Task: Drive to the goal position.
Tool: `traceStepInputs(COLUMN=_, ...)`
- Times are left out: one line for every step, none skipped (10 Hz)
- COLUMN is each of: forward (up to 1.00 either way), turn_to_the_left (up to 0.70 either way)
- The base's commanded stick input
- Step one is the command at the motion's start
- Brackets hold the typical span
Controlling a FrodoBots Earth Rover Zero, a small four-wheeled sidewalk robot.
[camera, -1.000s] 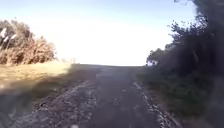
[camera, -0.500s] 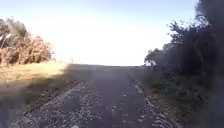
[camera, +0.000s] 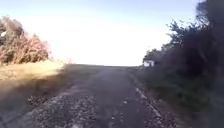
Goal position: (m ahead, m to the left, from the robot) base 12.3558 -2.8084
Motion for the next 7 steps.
traceStepInputs(forward=0.7, turn_to_the_left=-0.12)
traceStepInputs(forward=0.7, turn_to_the_left=-0.12)
traceStepInputs(forward=0.7, turn_to_the_left=-0.12)
traceStepInputs(forward=0.7, turn_to_the_left=-0.12)
traceStepInputs(forward=0.7, turn_to_the_left=0.0)
traceStepInputs(forward=0.7, turn_to_the_left=0.0)
traceStepInputs(forward=0.7, turn_to_the_left=0.0)
